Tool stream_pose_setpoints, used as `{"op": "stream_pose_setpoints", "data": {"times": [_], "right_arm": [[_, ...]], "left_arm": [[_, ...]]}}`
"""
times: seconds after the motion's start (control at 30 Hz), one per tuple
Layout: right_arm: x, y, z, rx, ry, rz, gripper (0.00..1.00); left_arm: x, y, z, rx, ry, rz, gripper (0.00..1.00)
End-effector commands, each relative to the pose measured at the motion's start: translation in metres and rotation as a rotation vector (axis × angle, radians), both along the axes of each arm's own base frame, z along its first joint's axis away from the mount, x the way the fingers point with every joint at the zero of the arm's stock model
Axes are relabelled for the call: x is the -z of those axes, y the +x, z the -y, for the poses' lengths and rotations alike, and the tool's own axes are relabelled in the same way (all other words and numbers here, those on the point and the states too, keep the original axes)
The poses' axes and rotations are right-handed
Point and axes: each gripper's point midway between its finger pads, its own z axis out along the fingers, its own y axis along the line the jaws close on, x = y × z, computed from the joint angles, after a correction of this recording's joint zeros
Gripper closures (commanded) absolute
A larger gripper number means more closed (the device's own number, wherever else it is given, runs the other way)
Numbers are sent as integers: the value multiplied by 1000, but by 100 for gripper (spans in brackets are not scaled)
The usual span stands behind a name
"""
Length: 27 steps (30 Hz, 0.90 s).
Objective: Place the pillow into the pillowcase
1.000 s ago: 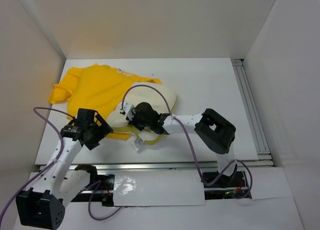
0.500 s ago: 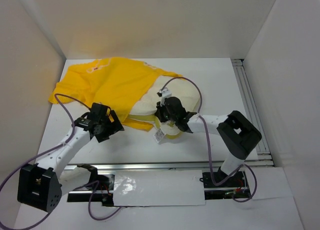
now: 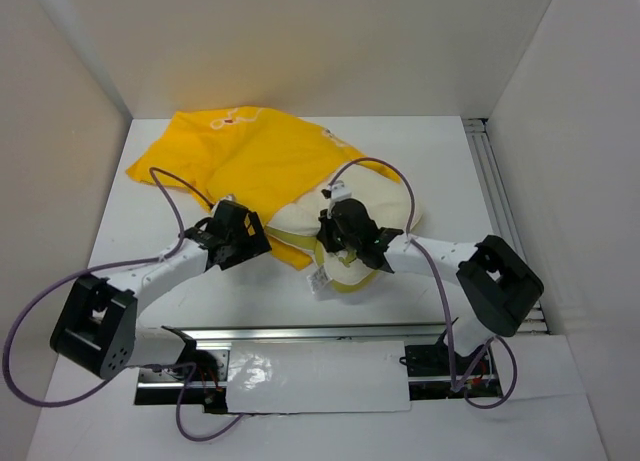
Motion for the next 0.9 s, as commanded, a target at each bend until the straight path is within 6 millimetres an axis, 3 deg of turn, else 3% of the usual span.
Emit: {"op": "stream_pose_setpoints", "data": {"times": [0.0,0.17,0.3,0.4,0.5,0.57,0.63,0.7,0.73,0.87], "right_arm": [[-41,-4,-10,-24,81,27,100],[-66,-2,-17,-61,131,34,100],[-77,-3,-21,-80,152,41,100],[-75,-3,-19,-91,145,32,100],[-92,-2,-18,-99,177,56,100],[-102,0,-15,-96,192,68,100],[-111,-1,-13,-107,214,80,100],[-117,1,-13,-113,227,84,100],[-122,2,-15,-114,234,93,100],[-122,5,-12,-105,233,94,100]], "left_arm": [[-8,39,2,-60,13,105,0],[12,52,-5,-98,77,100,1],[8,67,-3,-124,47,164,5],[0,81,3,-119,18,236,16],[0,94,-7,-169,82,245,31],[2,98,-14,-205,120,237,33],[3,100,-17,-215,154,254,42],[-6,108,-16,-225,146,282,60],[-10,111,-16,-245,136,292,97],[-21,108,-12,-241,172,311,100]]}}
